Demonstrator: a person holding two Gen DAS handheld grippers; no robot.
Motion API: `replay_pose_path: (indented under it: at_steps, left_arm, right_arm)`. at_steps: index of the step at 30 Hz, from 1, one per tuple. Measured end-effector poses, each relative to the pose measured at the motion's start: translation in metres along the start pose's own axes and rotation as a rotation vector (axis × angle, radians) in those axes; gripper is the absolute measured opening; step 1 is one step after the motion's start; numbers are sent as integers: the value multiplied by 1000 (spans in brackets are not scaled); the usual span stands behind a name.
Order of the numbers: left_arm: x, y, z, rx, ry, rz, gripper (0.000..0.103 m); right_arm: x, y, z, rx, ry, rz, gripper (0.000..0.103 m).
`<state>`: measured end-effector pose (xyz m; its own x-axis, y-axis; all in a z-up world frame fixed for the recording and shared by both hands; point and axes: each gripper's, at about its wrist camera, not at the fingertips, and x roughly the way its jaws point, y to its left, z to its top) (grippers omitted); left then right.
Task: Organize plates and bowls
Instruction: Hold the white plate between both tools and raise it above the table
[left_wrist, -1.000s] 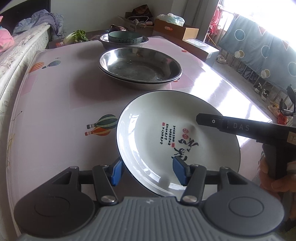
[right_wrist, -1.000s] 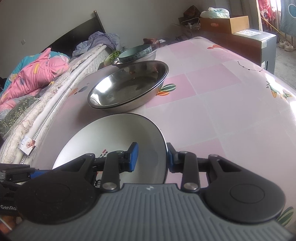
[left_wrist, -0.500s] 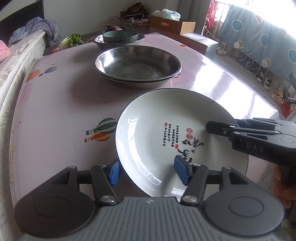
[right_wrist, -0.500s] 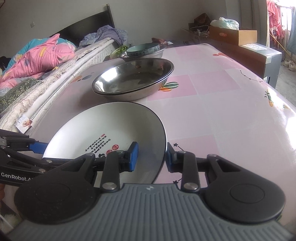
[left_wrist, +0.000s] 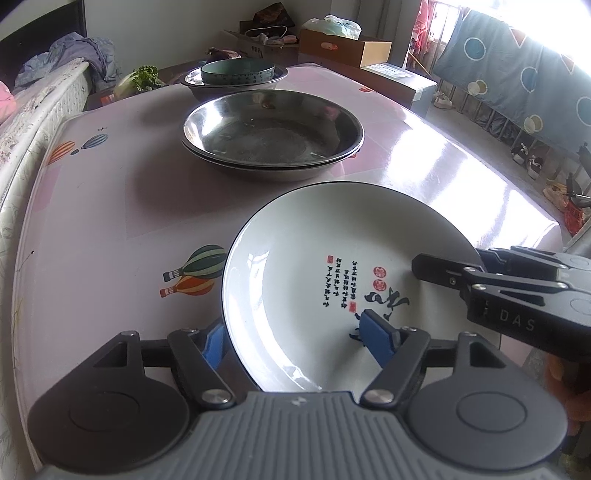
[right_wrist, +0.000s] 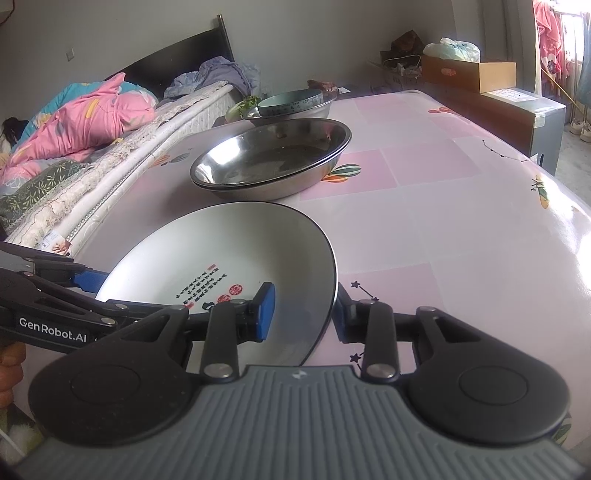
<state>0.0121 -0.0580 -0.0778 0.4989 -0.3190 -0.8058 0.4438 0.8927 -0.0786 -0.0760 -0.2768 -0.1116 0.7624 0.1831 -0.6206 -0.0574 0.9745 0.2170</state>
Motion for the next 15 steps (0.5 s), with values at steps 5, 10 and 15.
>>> replay_pose_path:
  at_steps: [5,10,15]
  left_arm:
    - [3,-1,3,-1,-5,5,76]
    - [4,-1,4,-5,-9,12,77]
    - [3,-2,5,-9,-7,22,76]
  right_arm:
    - [2,2,0,-8,-10,-6,34]
    - [5,3,1,-4,-15,-11,36]
    - [6,5,3,3,-8,-23,37]
